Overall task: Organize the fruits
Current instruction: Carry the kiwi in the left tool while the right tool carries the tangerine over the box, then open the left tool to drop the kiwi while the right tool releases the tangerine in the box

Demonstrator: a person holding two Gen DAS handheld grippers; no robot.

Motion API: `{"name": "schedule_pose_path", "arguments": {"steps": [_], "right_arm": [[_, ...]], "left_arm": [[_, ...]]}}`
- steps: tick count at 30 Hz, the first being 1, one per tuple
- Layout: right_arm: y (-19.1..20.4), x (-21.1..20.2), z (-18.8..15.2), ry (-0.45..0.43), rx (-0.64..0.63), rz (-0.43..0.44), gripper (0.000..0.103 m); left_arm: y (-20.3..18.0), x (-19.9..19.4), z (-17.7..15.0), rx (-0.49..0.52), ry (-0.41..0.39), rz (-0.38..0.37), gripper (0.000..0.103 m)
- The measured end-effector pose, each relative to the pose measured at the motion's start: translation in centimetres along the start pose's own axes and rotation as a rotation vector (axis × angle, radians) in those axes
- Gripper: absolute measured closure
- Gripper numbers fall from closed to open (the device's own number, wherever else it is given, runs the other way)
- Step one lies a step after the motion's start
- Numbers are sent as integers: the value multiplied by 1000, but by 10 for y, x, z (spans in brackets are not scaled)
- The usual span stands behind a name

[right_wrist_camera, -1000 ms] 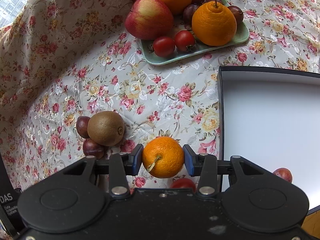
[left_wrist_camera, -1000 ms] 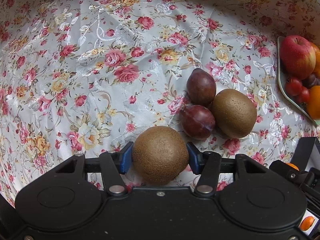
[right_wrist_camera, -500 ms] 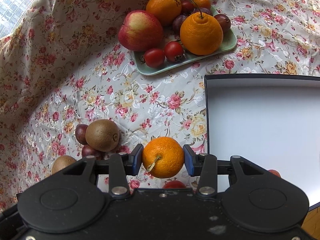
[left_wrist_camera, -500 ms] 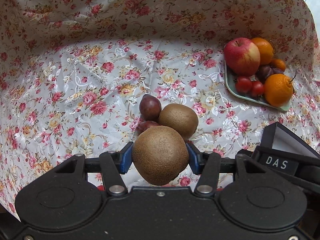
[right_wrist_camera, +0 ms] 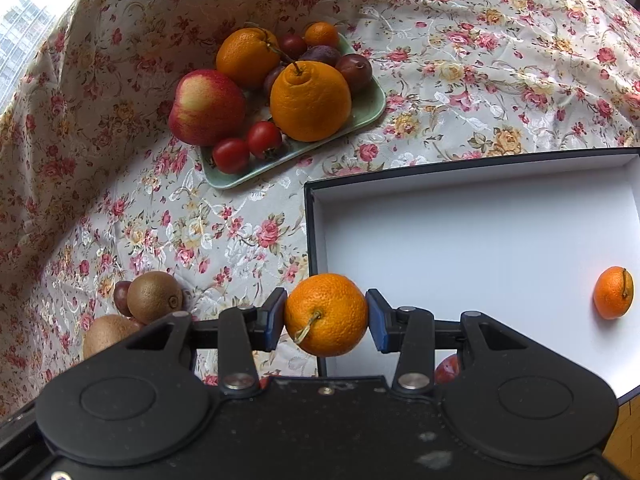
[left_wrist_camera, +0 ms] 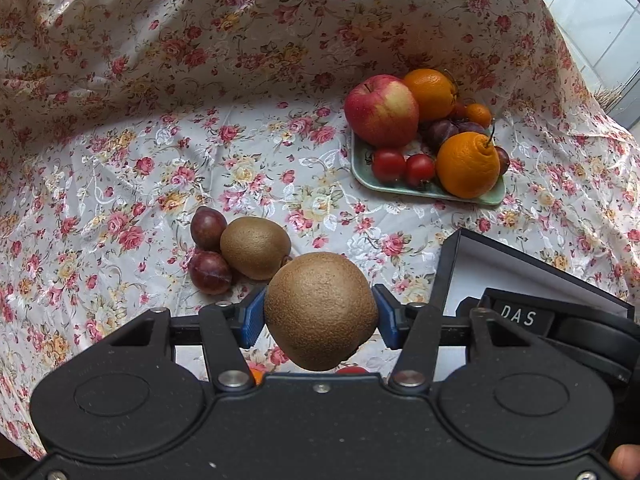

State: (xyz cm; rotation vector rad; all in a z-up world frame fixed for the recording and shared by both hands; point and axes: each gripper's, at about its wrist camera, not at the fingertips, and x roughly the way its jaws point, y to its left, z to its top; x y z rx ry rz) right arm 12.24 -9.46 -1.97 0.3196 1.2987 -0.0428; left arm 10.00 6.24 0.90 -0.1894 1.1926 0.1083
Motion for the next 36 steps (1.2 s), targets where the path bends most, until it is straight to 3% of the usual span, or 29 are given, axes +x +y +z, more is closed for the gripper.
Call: {"name": "schedule_pose_path", "arguments": {"steps": [24,36], "right_arm": [[-142,-25,32,-117,215,-152,58],[-196,-33,34,-131,305,-185,57]], "left_arm": [[-129,25,-27,201,48,-50,44],[-164,44,-40,247,86,-39,43]]}}
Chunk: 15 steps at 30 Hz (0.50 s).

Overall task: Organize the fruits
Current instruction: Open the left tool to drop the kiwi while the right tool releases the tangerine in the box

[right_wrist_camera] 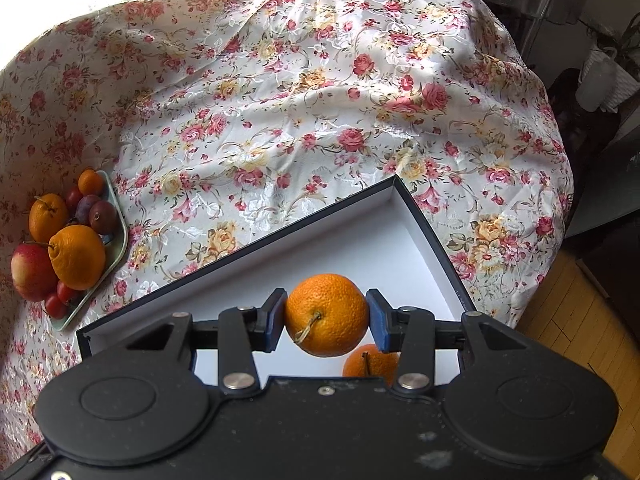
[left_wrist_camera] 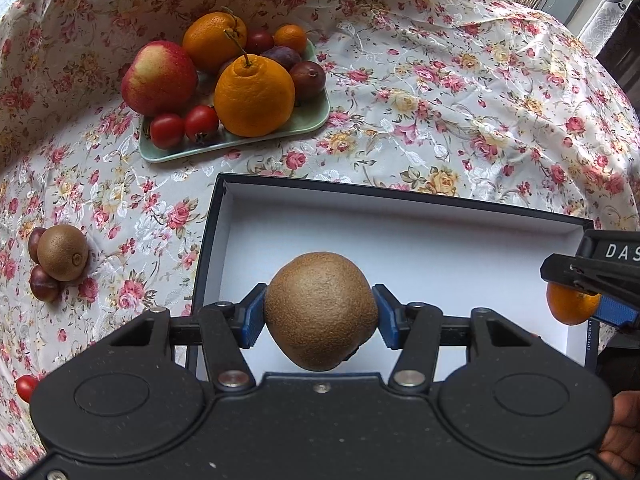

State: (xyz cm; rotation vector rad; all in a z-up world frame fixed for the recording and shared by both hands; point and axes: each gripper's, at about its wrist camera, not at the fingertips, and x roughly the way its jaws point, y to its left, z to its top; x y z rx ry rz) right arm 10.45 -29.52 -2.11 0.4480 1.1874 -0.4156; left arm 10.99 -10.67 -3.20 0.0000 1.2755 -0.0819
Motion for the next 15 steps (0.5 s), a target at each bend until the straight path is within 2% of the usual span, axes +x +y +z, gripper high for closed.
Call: {"name": "schedule_pose_path", "arguments": {"steps": [3,7,10,15], "right_arm": [[-4,-2,3,-24,10,-1,58],[-5,-4,4,-52,-20,-20,58],[-7,-3,5,-40,-8,-16,58],[-4,-2,2,-30,-19,-12,58]], "left_arm": [[-3,5,-1,-4,14,-3,43],[-7,-4,0,20,-41,-5,44],[-7,-8,1,25,-62,-7,43],[-5,-5,1,20,-46,-3,43]]}}
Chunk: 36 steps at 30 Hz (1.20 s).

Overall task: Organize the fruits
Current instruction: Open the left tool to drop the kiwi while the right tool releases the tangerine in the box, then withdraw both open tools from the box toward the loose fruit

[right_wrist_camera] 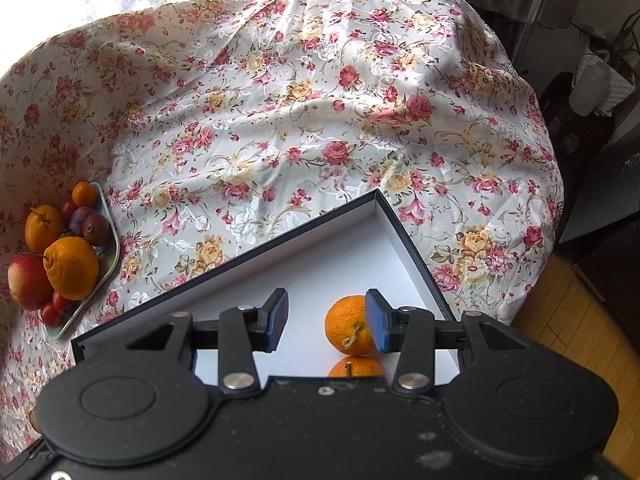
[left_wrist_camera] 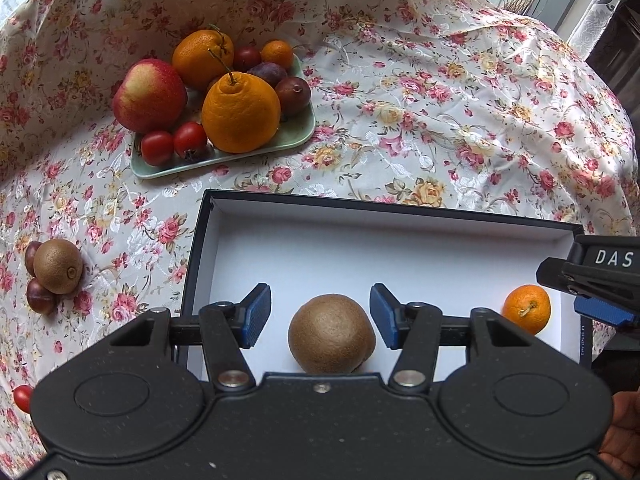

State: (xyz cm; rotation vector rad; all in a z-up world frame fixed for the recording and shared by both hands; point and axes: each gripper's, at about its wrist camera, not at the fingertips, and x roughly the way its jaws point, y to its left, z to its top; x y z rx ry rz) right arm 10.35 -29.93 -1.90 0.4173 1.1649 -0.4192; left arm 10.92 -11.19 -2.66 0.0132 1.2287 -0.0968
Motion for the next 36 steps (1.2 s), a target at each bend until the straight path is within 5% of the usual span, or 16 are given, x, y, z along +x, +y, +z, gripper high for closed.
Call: {"name": "schedule_pose_path", "arguments": {"steps": [14,22,36], "right_arm": [[14,-2,-5,10,-32,11,58],[28,-7,-9,-46,-84,-59,58],[67,-3,-22,58,-93,-7,58]], "left_arm": [[11,0,-2,-20,24,17,43],[26,-6,1,-48,14,18,43],[65,-23,3,-104,-10,34,43]]}}
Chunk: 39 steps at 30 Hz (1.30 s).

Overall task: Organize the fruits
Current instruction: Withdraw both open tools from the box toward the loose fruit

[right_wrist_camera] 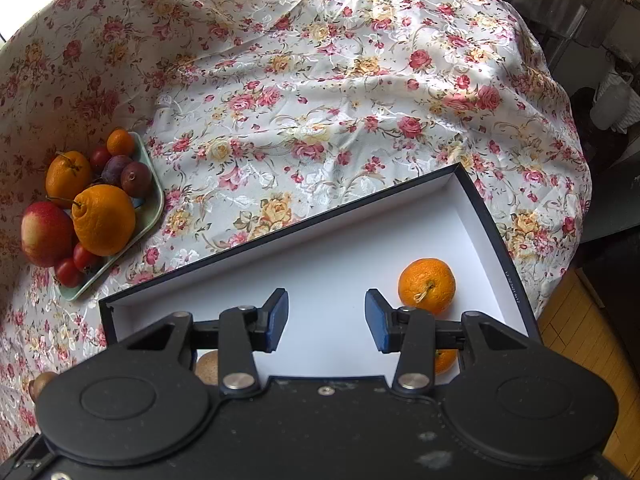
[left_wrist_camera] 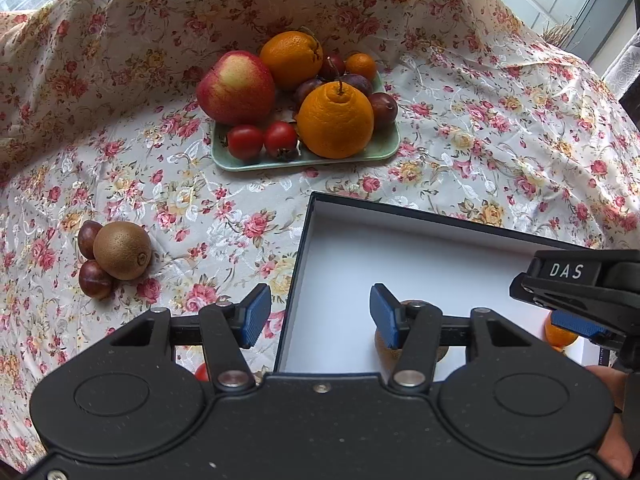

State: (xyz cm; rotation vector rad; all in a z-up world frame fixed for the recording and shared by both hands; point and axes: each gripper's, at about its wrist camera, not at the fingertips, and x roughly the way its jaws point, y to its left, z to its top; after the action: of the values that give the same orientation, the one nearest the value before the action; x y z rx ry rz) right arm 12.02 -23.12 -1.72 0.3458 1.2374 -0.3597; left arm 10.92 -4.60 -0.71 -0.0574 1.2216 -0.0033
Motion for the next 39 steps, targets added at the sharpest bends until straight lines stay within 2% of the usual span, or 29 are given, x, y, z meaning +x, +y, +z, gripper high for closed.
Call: {"name": "schedule_pose_path", "arguments": {"steps": [19,24,29,34,39], "right_arm": [[111,-9,-43,-54,-247,102,63],[144,-8,-58,-32,-309,142,65],[174,-5,-74,-23,-370,162,66],[197,-5,-88,-24,-402,173,66],[210,1,-98,16,-412,183,66]], "left_arm": [[114,-13,1,-170,8,59,43],[153,-13,-2,-238,28,71,43],[193,-15,-6,-320,44,133,43],[228,-16,-11,-406,61,139,43],[247,-14,-18,-424,78,153,43]]}}
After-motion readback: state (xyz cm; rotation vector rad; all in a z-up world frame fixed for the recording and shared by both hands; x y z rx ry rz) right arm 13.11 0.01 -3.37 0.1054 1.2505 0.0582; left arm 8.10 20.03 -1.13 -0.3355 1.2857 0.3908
